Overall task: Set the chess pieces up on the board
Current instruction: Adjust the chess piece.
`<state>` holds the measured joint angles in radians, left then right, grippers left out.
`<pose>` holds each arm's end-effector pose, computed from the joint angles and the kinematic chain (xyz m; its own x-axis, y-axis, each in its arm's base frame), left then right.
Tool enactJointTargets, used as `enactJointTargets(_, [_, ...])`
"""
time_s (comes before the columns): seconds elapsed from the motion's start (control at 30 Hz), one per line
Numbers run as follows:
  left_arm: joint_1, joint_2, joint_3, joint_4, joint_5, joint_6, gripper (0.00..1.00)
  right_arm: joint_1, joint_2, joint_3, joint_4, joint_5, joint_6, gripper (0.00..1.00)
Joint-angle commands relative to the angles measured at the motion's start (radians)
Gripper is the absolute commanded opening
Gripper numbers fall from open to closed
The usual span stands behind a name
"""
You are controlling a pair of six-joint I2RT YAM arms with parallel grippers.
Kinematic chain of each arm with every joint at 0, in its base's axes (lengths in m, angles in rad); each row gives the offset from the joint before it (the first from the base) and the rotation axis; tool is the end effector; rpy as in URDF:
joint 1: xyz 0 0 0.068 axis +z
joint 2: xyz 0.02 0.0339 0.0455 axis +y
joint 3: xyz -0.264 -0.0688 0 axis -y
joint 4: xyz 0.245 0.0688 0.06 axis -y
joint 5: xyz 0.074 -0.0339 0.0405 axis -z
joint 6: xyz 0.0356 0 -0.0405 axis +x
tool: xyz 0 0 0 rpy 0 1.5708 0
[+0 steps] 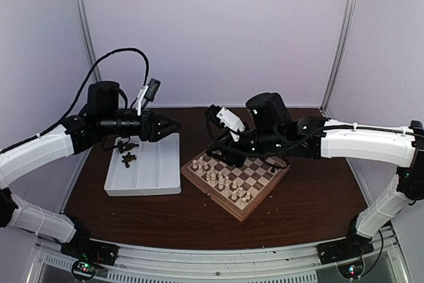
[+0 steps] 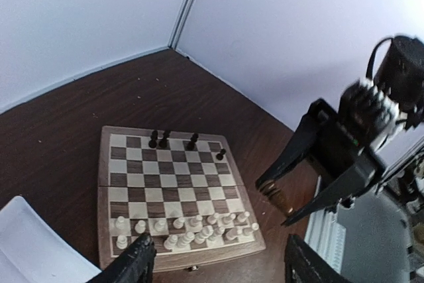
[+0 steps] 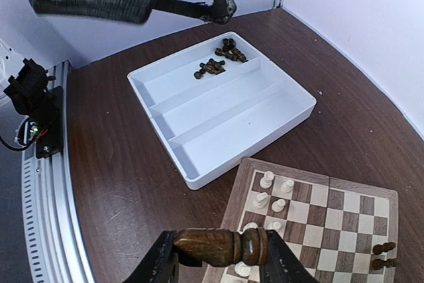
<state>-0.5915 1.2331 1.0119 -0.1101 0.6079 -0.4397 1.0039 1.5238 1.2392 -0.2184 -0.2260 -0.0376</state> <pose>0.2230 -0.1743 0.3338 -0.6300 0.0023 -0.7766 0.7049 0.4213 -0.5706 0.1838 0.3036 0.3136 -0.2238 -0.4198 -0.8796 -0.9366 0.3422 0.0750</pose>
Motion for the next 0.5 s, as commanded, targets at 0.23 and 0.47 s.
enactJointTargets(0.23, [-0.074, -0.173, -0.352, 0.430, 0.103, 0.996, 0.65, 0.004, 0.003, 0.138, -0.064, -0.254, 0.222, 0.28])
enactJointTargets(0.47, [-0.098, -0.079, -0.320, 0.576, 0.136, 1.012, 0.63, 0.004, 0.025, 0.163, -0.019, -0.343, 0.309, 0.28])
